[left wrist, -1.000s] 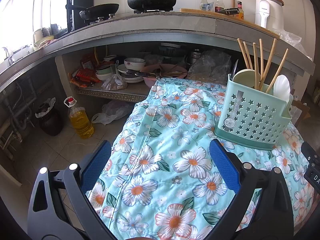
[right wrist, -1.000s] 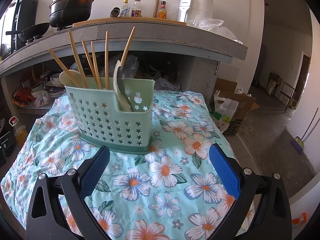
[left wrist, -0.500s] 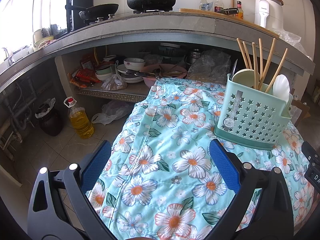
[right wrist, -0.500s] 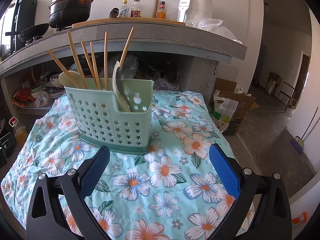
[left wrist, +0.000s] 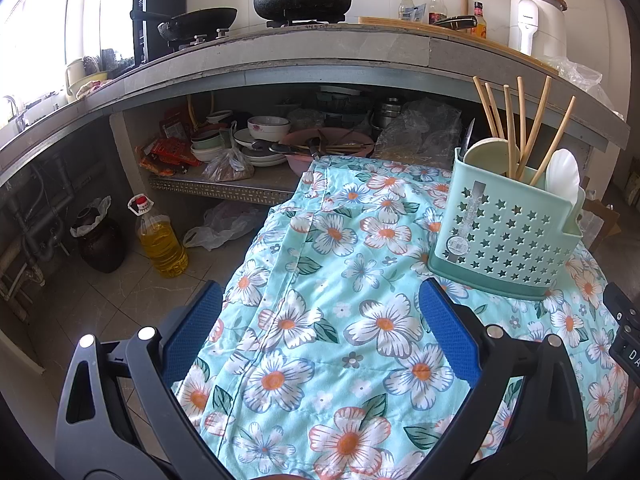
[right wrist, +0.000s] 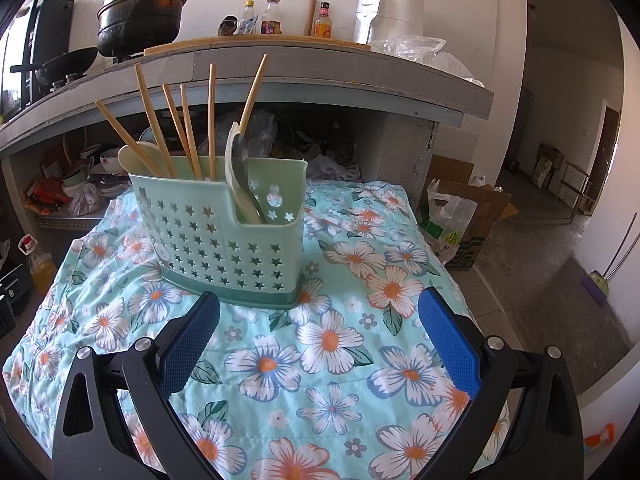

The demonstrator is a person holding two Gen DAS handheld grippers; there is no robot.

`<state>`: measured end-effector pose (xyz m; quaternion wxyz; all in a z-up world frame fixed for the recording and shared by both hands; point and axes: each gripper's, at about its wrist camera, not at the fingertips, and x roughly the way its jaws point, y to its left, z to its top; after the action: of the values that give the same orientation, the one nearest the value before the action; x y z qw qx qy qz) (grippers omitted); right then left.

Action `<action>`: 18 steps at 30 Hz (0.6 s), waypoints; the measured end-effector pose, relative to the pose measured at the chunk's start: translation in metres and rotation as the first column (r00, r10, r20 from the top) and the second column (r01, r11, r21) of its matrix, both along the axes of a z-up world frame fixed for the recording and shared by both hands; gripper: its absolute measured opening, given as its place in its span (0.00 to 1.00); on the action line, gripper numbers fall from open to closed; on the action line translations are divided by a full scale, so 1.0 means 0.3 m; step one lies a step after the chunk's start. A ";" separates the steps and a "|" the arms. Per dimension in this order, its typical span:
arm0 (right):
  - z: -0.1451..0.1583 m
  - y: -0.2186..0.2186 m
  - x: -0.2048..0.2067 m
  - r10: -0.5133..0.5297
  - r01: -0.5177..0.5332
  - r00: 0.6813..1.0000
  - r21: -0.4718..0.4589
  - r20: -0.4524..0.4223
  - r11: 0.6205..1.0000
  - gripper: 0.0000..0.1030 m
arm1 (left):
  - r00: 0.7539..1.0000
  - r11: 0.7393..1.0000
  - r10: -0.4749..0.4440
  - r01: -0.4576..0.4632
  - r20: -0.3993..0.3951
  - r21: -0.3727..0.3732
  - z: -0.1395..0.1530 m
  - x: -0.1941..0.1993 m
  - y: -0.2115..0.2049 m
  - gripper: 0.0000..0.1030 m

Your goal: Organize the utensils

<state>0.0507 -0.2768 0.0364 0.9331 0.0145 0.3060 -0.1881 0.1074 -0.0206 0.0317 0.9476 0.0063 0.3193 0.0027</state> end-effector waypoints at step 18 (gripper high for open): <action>-0.001 -0.002 0.000 0.000 0.000 1.000 0.000 0.001 1.000 0.94 | 1.000 1.000 -0.004 0.004 -0.002 0.000 0.000 0.001 -0.003 0.92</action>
<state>0.0507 -0.2774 0.0362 0.9332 0.0148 0.3057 -0.1882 0.1076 -0.0216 0.0318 0.9473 0.0067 0.3202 0.0008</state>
